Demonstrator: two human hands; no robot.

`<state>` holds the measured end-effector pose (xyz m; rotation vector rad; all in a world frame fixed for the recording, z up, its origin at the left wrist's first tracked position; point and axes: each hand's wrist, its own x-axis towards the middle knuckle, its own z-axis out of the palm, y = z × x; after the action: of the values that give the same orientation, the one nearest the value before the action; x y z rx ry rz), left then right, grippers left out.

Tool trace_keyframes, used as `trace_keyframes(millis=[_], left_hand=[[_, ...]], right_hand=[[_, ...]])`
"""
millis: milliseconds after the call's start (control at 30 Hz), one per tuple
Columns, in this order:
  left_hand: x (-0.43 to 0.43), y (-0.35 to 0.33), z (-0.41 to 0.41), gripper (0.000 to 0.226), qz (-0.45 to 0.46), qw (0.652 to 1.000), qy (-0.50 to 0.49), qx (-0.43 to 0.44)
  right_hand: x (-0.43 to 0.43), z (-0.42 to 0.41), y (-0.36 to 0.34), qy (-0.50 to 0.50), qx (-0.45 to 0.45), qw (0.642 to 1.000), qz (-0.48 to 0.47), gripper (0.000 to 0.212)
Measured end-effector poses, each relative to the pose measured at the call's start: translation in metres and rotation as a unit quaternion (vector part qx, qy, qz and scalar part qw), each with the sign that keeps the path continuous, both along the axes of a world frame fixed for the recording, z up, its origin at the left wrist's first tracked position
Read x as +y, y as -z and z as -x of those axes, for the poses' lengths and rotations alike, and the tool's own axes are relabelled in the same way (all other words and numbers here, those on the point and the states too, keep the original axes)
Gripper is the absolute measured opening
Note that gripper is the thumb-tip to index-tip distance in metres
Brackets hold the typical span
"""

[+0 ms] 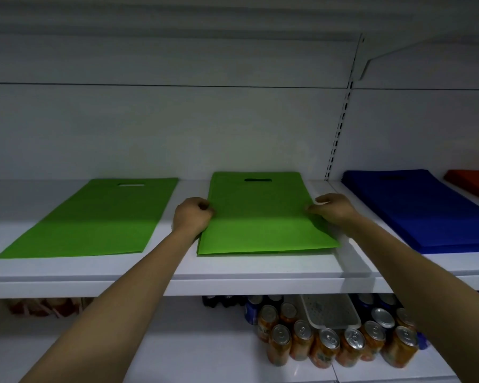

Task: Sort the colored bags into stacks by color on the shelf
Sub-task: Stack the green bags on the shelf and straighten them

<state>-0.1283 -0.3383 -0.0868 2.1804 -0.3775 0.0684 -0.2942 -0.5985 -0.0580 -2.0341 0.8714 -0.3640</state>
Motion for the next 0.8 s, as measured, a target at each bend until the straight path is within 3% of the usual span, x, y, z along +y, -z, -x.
trace_keyframes(millis=[167, 333, 600, 800], left_hand=[[0.006, -0.023, -0.016, 0.034, -0.031, 0.999, 0.011, -0.037], [0.029, -0.052, -0.031, 0.028, -0.067, 0.996, 0.011, -0.055], [0.156, -0.068, -0.075, 0.021, -0.116, 0.992, -0.052, -0.024], [0.247, -0.041, -0.106, 0.044, -0.231, 0.968, -0.089, 0.027]], right_hand=[[0.03, -0.014, -0.053, -0.036, 0.042, 0.99, 0.132, 0.059], [0.088, -0.051, -0.081, -0.091, 0.033, 0.979, 0.177, 0.056], [0.195, -0.123, -0.078, -0.151, 0.039, 0.973, 0.17, 0.047], [0.267, -0.171, -0.055, -0.174, 0.094, 0.963, 0.184, 0.037]])
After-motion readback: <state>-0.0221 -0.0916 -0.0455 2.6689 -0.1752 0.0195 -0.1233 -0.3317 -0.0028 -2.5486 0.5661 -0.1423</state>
